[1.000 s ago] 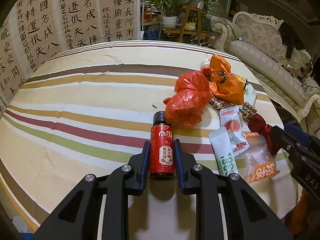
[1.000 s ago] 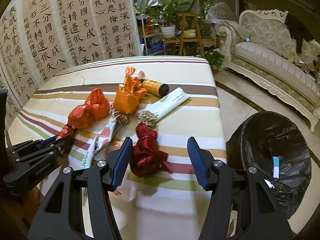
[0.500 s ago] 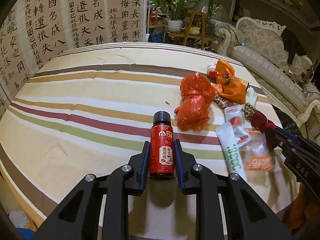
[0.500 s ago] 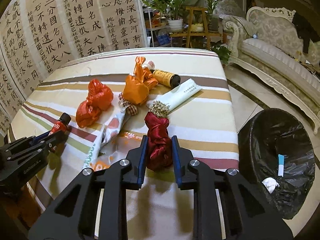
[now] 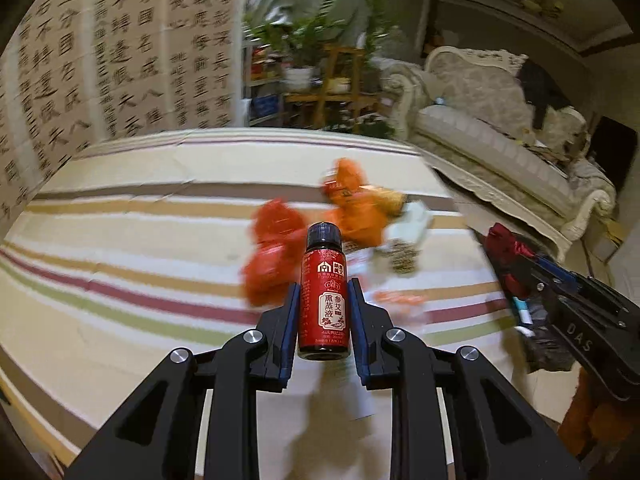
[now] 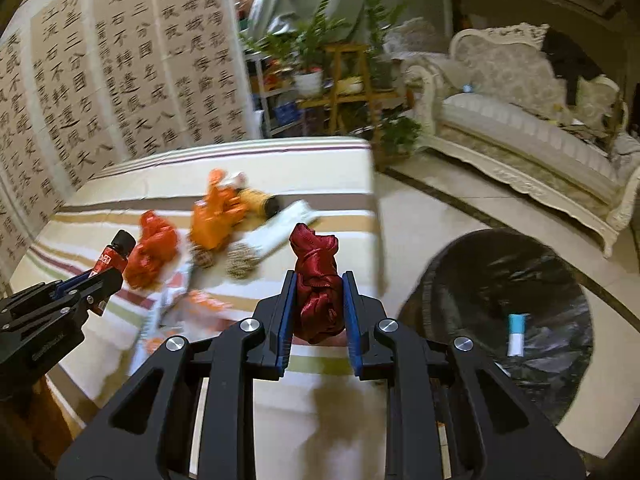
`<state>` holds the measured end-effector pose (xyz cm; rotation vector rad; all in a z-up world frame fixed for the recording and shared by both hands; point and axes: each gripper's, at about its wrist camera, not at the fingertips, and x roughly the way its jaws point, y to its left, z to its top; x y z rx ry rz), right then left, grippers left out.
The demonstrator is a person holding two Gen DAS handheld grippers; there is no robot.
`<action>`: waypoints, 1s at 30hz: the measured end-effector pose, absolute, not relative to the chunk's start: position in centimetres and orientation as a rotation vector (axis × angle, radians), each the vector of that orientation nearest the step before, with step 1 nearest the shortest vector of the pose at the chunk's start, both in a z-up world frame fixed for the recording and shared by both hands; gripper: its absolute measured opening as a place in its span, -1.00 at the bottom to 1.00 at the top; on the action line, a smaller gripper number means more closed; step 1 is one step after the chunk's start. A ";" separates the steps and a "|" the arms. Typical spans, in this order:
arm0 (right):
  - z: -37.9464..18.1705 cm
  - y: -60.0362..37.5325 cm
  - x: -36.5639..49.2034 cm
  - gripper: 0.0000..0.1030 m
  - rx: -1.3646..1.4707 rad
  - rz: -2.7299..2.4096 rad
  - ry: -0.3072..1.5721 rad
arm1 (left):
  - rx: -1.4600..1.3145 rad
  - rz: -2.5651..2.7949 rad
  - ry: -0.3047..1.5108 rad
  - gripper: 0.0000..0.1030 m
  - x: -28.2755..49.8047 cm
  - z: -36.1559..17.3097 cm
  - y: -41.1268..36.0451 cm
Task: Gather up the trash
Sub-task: 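Carry bottle and red cloth over the bin and open both tools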
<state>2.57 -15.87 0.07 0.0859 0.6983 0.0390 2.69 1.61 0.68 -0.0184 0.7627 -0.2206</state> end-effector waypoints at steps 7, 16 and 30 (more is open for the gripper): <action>-0.4 -22.1 1.4 -0.58 0.132 -0.108 0.679 | 0.035 -0.347 0.737 -0.52 2.8 0.8 -5.2; -2.5 -29.3 0.1 -0.58 0.161 -0.278 0.669 | 0.127 -0.458 0.747 -0.52 3.9 -0.6 -13.8; -4.8 -35.9 1.4 -0.56 0.216 -0.375 0.666 | 0.224 -0.498 0.770 -0.52 6.1 -2.9 -22.0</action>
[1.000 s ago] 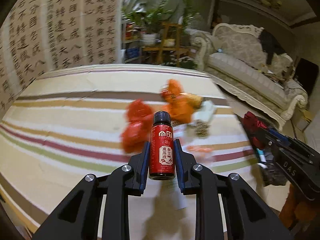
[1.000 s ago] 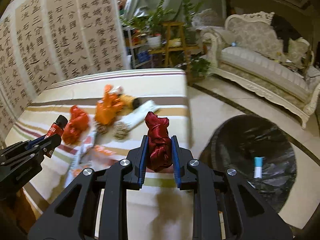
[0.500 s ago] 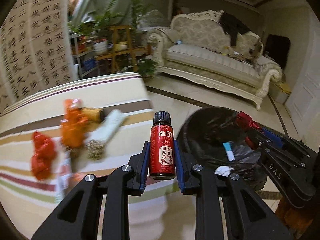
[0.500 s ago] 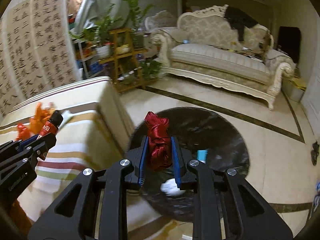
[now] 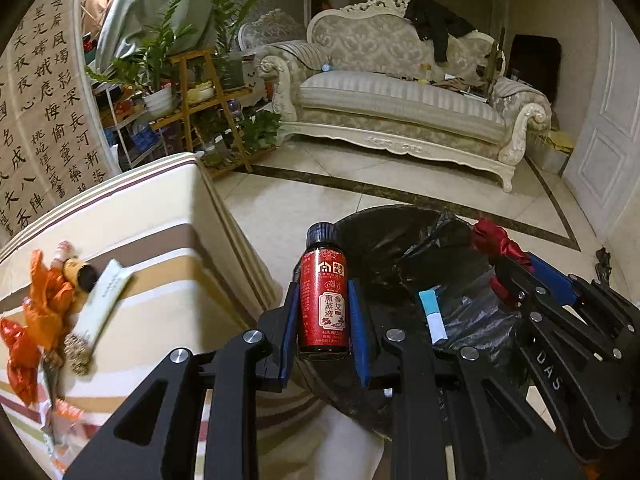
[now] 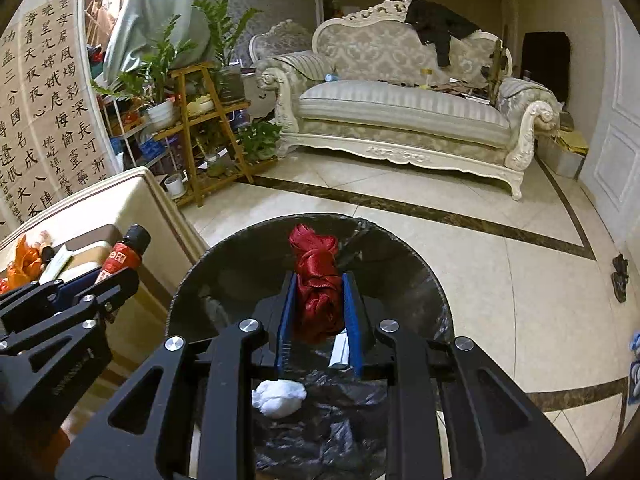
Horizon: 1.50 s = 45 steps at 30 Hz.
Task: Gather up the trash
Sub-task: 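Carry bottle and red cloth over the bin and open both tools, then grasp the white-green tube with the left tool while the right tool grasps the clear snack wrapper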
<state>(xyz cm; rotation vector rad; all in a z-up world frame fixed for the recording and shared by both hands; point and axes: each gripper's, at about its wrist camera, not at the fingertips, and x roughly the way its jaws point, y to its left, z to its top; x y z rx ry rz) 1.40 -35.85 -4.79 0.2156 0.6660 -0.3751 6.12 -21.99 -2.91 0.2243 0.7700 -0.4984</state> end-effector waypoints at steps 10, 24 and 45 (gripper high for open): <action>-5.5 -36.6 1.7 -0.54 0.227 -0.390 0.675 | 0.239 -0.489 0.769 -0.51 6.6 -3.4 -22.9; -4.4 -36.2 0.7 -0.21 0.227 -0.412 0.643 | 0.213 -0.439 0.700 0.45 6.3 -1.8 -21.6; -2.5 -29.9 0.5 -0.11 0.205 -0.292 0.642 | 0.177 -0.329 0.708 0.47 4.4 -0.3 -13.0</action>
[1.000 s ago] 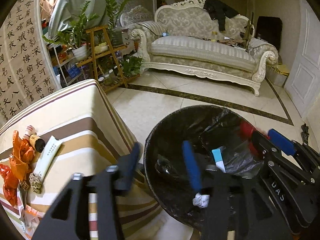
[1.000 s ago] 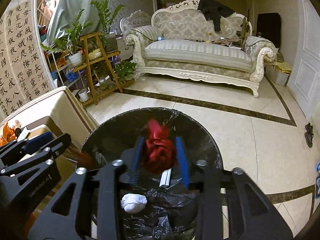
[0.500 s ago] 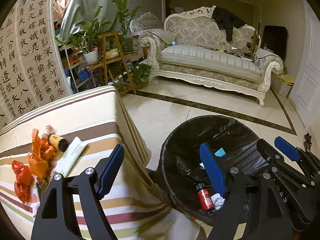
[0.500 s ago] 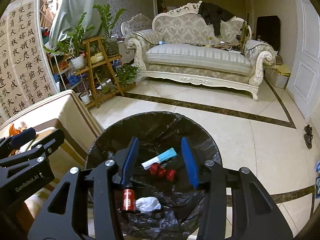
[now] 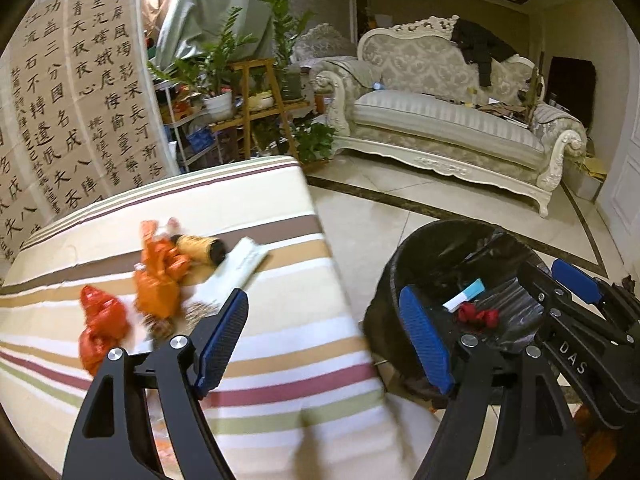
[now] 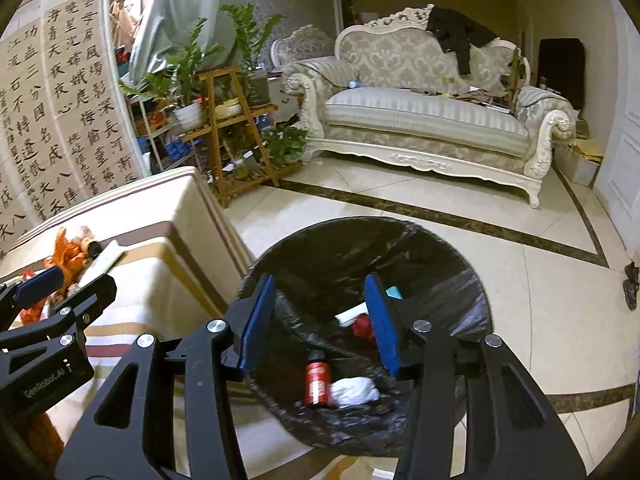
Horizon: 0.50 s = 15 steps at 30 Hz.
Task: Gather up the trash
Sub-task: 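Grasp the white-green tube with the left tool while the right tool grasps the clear snack wrapper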
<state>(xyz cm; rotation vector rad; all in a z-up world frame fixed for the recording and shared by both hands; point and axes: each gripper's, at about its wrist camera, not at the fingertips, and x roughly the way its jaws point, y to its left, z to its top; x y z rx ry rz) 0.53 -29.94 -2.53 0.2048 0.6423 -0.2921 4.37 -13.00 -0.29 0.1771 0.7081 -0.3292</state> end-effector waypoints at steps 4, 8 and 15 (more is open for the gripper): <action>-2.3 -28.0 0.5 -0.02 0.192 -0.256 0.645 | 0.163 -0.304 0.705 0.47 3.9 0.1 -10.6; -1.9 -25.5 0.5 0.04 0.170 -0.206 0.645 | 0.146 -0.268 0.710 0.47 3.3 0.3 -8.0; -1.7 -21.6 1.0 0.04 0.134 -0.123 0.657 | 0.109 -0.180 0.730 0.47 2.5 -0.1 -2.9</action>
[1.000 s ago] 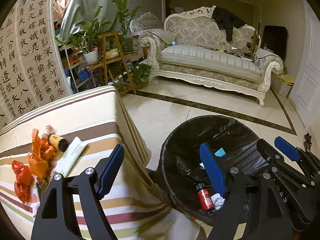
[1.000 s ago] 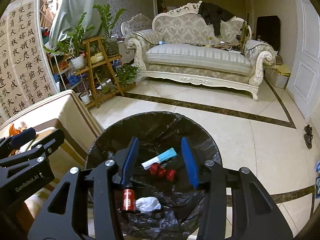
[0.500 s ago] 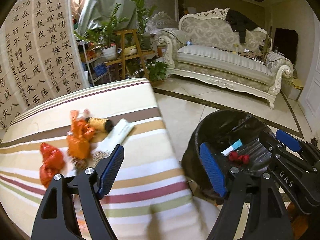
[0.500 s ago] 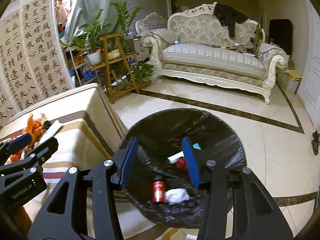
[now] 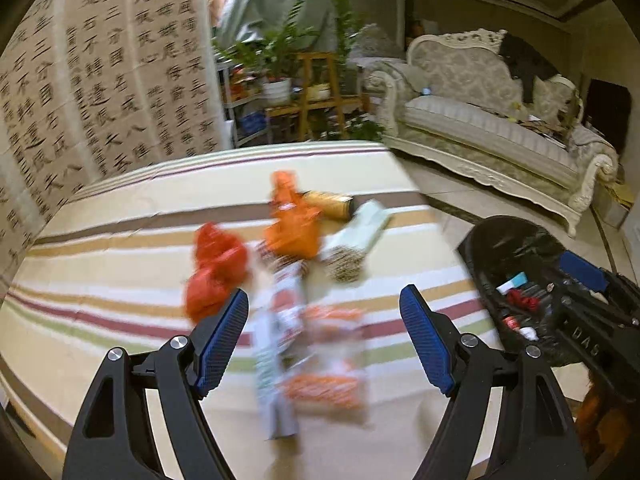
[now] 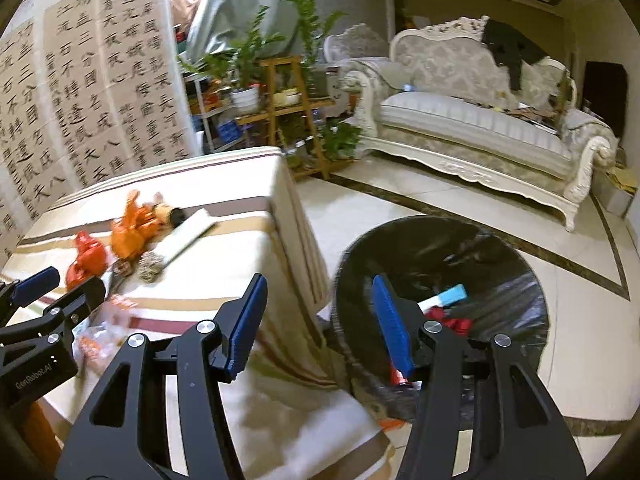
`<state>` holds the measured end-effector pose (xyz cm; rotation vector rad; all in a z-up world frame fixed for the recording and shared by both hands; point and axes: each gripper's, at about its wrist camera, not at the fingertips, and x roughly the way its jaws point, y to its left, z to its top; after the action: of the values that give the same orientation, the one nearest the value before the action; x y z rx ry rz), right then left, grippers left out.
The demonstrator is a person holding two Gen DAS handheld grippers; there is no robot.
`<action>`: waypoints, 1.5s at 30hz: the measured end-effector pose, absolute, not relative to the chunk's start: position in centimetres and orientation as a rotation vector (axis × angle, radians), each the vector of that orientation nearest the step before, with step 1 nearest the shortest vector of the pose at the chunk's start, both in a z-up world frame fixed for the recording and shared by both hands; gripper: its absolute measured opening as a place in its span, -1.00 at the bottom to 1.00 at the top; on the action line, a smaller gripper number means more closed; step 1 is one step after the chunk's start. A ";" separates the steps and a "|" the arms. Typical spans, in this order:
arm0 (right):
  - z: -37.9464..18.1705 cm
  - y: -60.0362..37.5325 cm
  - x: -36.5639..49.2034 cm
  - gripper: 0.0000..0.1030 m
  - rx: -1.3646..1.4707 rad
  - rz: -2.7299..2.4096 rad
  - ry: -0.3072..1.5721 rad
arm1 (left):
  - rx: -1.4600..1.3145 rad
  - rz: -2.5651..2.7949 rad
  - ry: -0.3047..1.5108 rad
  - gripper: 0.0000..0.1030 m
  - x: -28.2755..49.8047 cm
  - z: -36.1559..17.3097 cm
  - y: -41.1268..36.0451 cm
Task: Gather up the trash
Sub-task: 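Grasp the white-green tube with the left tool while the right tool grasps the clear snack wrapper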
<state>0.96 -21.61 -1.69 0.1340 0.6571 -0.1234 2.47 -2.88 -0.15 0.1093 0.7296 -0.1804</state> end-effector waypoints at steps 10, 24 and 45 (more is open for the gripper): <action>-1.9 -17.8 1.1 0.04 0.104 -0.044 0.678 | 0.069 -0.103 0.808 0.47 2.2 -2.4 1.9; -2.1 -16.0 0.9 0.04 0.079 -0.013 0.692 | 0.064 -0.162 0.867 0.12 2.7 -3.6 2.0; -2.3 -11.0 1.2 0.07 0.053 0.105 0.729 | 0.033 -0.192 0.849 -0.74 1.3 -2.8 5.2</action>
<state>1.18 -11.00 -2.29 0.0529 0.7292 0.1048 1.32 5.21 -2.78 0.0327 0.8485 -0.1915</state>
